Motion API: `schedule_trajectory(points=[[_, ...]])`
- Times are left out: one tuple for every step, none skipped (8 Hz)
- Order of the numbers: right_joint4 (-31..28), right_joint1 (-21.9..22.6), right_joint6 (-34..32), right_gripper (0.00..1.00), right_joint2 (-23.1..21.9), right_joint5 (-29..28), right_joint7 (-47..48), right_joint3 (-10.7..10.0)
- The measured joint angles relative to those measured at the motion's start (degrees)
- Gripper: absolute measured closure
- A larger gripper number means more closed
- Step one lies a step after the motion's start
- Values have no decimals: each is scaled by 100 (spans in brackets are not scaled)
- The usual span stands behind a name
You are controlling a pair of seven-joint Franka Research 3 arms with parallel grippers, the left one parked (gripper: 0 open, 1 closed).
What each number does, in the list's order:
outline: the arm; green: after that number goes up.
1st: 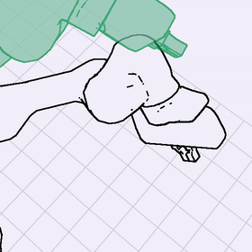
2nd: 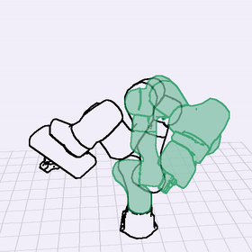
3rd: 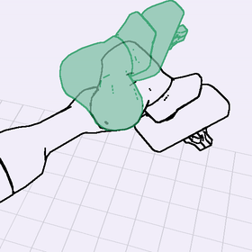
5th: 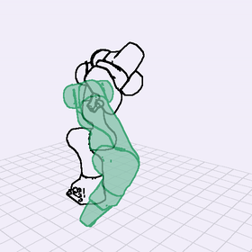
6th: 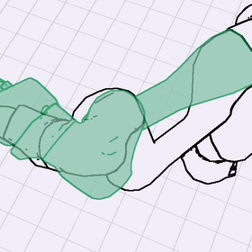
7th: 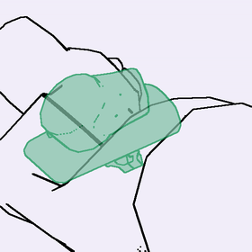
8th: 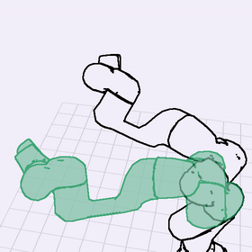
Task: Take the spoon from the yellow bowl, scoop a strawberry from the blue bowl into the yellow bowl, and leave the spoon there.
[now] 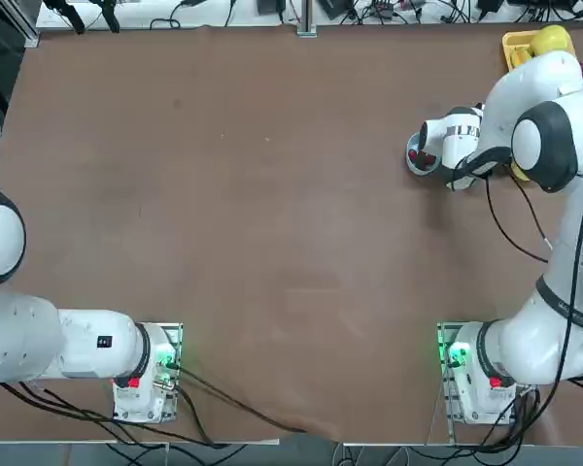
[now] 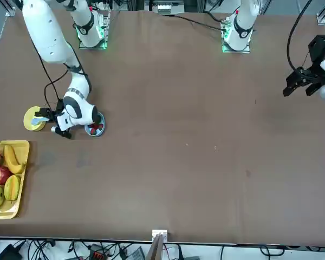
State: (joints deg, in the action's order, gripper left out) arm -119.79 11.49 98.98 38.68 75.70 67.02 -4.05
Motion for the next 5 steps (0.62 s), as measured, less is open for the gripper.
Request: schedule_trajectory(points=[[9, 1, -2, 27, 0, 0, 1, 2], [17, 5, -4, 28, 1, 0, 3, 4], [30, 13, -4, 29, 7, 0, 3, 10], [48, 22, -4, 29, 24, 0, 3, 18], [89, 34, -7, 29, 66, 0, 4, 19]])
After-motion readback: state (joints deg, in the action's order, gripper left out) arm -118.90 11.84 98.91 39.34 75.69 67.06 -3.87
